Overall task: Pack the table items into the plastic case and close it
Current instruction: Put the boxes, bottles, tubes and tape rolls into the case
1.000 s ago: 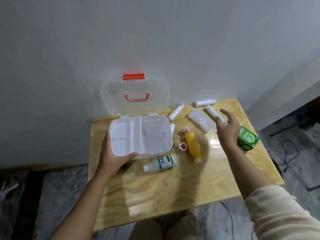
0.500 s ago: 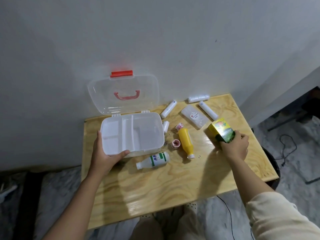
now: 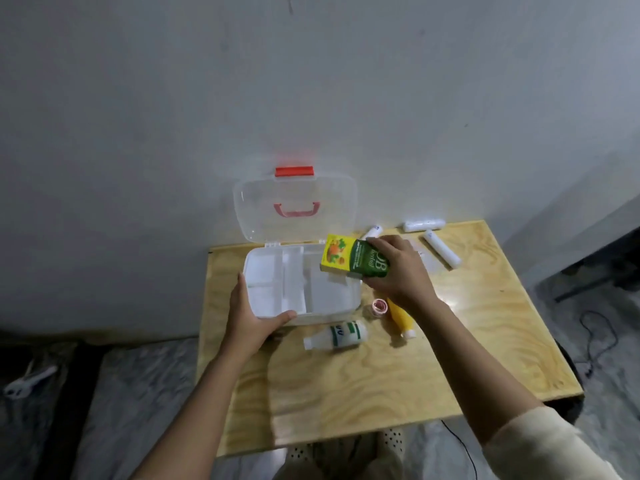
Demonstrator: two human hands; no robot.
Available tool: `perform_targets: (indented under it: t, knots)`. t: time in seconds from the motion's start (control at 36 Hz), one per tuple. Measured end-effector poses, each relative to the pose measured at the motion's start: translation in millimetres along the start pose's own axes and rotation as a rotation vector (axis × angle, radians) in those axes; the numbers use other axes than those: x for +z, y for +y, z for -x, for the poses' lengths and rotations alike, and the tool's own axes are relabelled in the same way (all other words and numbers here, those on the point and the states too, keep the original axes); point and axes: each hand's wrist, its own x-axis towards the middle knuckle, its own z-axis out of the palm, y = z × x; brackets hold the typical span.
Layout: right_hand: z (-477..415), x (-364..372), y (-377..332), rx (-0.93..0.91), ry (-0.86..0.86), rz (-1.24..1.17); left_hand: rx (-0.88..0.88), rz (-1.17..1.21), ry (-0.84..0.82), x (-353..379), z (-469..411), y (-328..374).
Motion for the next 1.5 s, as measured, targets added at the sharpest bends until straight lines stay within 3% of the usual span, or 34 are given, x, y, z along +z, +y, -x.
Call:
perform_targets:
  t: [0.17,0.44,0.86,1.14,1.33,1.5]
  knots:
    - [-19.9,16.9,-28.1,-0.120,-0.130,0.265,0.050,-0.027,-0.001,-1.1,0.7,4.4]
    - [-40.8,14.2,-42.5,-0.178,-0.247,0.378,0.066,-0.200,-0.139,-12.8,-20.1,12.4]
    - [-50.9,47.4,-51.8,-0.230,-0.275,0.370,0.033,-0.275,-0.262,-18.0,-31.3,18.1]
    - [-39.5,73.0,-43.7,-0.111,-0.409,0.169,0.015,-0.264,-0.267,-18.1,-27.3,20.0]
    - [-27.4,81.1,-38.4,-0.146,-0.293,0.320,0.011,-0.267,-0.269,-19.3,-25.2,23.5]
    - [-36.8,90.2,-39.8,-0.103,-0.221,0.280,-0.011,-0.276,-0.262,-19.1,-23.4,24.9]
